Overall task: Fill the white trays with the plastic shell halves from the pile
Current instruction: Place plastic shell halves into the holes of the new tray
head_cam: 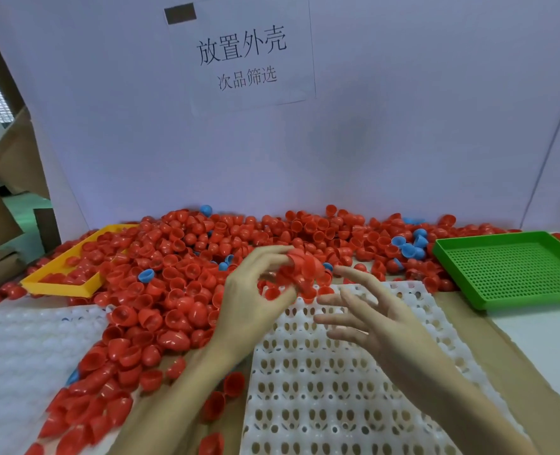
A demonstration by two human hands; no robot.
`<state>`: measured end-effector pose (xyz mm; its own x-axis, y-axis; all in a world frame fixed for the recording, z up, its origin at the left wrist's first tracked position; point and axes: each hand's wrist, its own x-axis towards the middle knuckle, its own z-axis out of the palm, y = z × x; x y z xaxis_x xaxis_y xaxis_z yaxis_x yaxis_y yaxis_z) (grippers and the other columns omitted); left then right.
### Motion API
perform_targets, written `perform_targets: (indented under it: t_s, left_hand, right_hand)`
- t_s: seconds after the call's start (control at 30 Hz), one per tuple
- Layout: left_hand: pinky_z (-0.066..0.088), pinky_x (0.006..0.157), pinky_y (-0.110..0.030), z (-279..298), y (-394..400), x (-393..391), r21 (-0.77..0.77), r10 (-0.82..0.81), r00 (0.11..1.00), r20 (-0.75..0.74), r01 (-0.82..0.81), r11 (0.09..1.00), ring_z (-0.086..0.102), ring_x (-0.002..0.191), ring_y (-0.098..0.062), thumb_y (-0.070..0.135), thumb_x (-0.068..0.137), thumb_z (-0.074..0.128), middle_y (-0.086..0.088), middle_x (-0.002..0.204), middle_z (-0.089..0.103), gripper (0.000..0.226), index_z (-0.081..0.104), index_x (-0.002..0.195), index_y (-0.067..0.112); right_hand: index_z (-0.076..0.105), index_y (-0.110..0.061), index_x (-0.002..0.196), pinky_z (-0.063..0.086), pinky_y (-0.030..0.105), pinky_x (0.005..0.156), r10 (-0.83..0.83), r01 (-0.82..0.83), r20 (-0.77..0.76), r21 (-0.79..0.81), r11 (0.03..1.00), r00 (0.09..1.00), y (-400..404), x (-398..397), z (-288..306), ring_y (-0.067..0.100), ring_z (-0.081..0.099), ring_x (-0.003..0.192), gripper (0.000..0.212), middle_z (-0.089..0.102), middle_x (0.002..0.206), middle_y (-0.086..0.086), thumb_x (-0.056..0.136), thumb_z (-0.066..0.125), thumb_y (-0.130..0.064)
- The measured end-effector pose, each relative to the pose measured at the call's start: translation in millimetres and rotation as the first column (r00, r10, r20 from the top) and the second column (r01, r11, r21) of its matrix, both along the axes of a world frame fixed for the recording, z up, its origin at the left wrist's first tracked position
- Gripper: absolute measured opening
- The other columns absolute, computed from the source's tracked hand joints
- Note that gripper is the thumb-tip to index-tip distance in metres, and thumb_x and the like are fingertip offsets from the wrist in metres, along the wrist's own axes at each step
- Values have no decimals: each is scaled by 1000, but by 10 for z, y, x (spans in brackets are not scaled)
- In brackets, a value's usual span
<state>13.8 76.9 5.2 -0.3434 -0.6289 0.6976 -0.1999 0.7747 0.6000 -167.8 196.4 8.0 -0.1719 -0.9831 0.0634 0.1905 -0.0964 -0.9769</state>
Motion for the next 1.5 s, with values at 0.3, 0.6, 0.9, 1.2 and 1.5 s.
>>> perform_targets:
  t_s: [0.3,0.6,0.9,1.2,1.5]
  left_hand:
    - [52,107,-27,-182,364,30,51,-189,982,28,187,981,66,126,-7,6,88,82,10,135,71,28,80,116,11]
    - [59,92,-27,-102,130,210,242,-25,989,-143,59,968,70,115,-14,21,90,80,12,120,74,17,82,107,21]
    - [34,118,-47,-165,-222,610,74,504,779,372,-566,821,47,142,-27,2,97,62,-6,151,54,26,76,115,14]
    - [50,98,-20,-88,414,102,103,-177,960,218,158,982,66,115,-9,42,95,76,18,123,67,40,66,133,34]
    - [54,96,-21,-134,343,147,316,-215,976,-12,208,926,71,111,-13,29,93,77,13,118,75,28,76,120,35]
  right_hand:
    - [67,-45,132,61,32,74,18,-30,-154,-77,997,988,29,77,-49,20,75,84,38,78,101,1,96,70,-38]
    - [73,-25,126,64,30,81,-123,118,-103,-58,991,987,-5,26,-119,25,78,100,27,79,110,6,105,58,-16]
    - [58,-6,124,63,29,73,-44,44,32,22,999,999,0,36,-73,35,77,99,39,78,114,11,105,53,-39]
    - [58,-12,129,63,40,88,87,-83,-32,95,992,996,39,132,-140,33,77,102,46,78,117,9,101,57,-48]
    - [57,-7,123,62,31,74,57,-57,8,131,990,998,46,162,-89,35,78,92,41,79,103,15,103,53,-43]
